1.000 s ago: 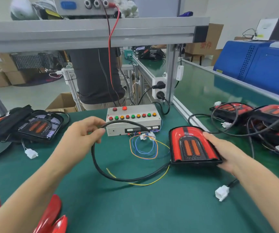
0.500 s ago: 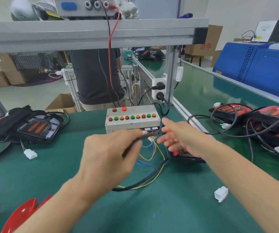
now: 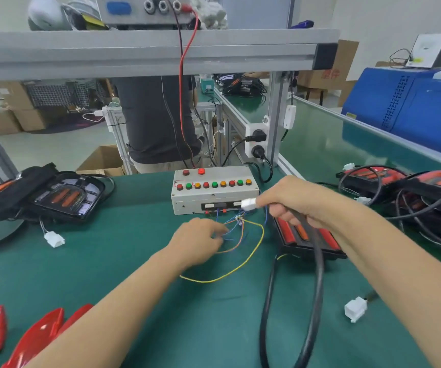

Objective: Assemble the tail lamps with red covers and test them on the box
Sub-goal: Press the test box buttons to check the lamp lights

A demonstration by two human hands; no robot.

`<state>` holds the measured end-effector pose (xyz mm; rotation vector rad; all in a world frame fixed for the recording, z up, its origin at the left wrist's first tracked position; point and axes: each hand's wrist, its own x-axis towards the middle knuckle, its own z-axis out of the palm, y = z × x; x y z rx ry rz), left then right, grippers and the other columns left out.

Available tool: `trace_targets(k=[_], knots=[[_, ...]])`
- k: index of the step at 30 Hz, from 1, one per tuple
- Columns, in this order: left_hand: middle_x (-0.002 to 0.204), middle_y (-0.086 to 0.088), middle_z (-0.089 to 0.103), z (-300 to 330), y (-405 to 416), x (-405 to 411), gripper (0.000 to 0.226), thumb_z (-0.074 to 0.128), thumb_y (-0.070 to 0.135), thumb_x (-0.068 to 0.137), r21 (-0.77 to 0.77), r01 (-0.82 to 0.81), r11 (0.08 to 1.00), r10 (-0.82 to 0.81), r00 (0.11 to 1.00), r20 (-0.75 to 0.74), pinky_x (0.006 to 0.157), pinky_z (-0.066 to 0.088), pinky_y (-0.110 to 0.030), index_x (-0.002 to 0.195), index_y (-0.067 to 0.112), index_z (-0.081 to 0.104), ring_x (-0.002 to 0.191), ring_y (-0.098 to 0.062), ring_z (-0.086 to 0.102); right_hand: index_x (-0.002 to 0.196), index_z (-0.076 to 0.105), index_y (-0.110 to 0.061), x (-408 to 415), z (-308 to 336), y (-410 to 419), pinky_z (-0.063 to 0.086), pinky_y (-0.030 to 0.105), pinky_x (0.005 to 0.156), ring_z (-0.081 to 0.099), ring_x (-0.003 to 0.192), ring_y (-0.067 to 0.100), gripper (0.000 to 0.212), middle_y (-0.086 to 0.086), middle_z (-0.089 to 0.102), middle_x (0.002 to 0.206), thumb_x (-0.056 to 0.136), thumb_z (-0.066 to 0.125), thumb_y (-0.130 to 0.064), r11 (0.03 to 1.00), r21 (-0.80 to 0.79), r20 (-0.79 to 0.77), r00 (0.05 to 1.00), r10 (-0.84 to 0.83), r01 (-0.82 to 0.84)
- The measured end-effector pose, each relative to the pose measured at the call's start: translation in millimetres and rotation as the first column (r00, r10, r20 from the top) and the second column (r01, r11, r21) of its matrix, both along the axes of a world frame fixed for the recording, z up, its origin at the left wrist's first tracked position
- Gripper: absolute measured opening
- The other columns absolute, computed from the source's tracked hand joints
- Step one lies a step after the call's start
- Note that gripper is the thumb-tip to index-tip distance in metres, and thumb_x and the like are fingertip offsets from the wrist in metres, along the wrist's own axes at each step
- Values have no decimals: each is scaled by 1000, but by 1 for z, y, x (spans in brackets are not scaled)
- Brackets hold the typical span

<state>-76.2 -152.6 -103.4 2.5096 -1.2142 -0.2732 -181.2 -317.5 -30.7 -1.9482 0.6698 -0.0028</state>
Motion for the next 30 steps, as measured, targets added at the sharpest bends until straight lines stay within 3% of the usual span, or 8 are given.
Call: trace_targets(k=[4,7,9,12,15,19,25,30], knots=[[118,2,64,2,-14,12,41,45,11,82,31,-171,985,166,978,124,97,27,-33,108,34,68,116,-23,47,92,63,-4,-8,0,-11,32,15,32,36,32,6,11,-4,48,44,91,60,-15,978,188,264,954,-141,93],[95,-5,71,14,-25,7,32,46,24,73,-171,-305,937,286,950,-127,96,37,-33,87,19,74,101,-27,57,97,61,-11,-10,-6,-11,44,16,37,51,38,4,12,3,60,62,97,51,-5,885,453,372,880,-295,105],[79,-6,73,19,-34,7,41,40,36,73,-243,-387,890,289,889,-356,92,45,-38,82,12,72,92,-27,61,114,55,-20,-9,-8,-15,32,14,30,39,33,4,23,4,57,61,98,48,-4,833,542,357,866,-351,115],[66,-3,73,18,-52,8,50,28,52,91,-38,-319,947,306,930,-202,87,43,-33,80,12,58,89,-22,59,106,53,-20,-12,-3,-19,15,11,30,21,31,3,9,1,44,55,97,52,-19,914,366,245,930,-274,173],[90,-6,70,14,-64,8,61,28,68,86,79,-322,944,313,944,101,75,34,-33,76,15,57,86,-25,57,93,59,-24,-16,2,-22,14,11,33,19,33,5,6,-1,41,52,95,55,-28,974,143,157,968,-195,173],[87,-2,66,11,-79,-2,59,49,77,69,69,-296,953,300,953,-51,69,41,-29,73,18,55,78,-23,57,109,64,-20,-18,2,-22,17,15,33,21,37,6,15,-2,46,53,96,56,-24,972,193,272,945,-182,131],[72,-3,67,-3,-65,-12,15,67,24,78,-14,-122,992,115,968,-224,71,51,-29,76,10,69,75,-22,66,84,62,-17,-16,-1,-25,21,14,36,27,41,5,15,-3,51,60,97,55,-20,912,390,441,842,-310,131],[64,-2,66,15,-19,4,13,60,3,86,-378,-286,881,-52,735,-676,57,39,-22,88,10,71,53,-13,58,98,71,-22,-19,-14,-25,25,12,40,33,43,1,13,-9,65,60,91,64,-15,984,158,443,885,-144,81]])
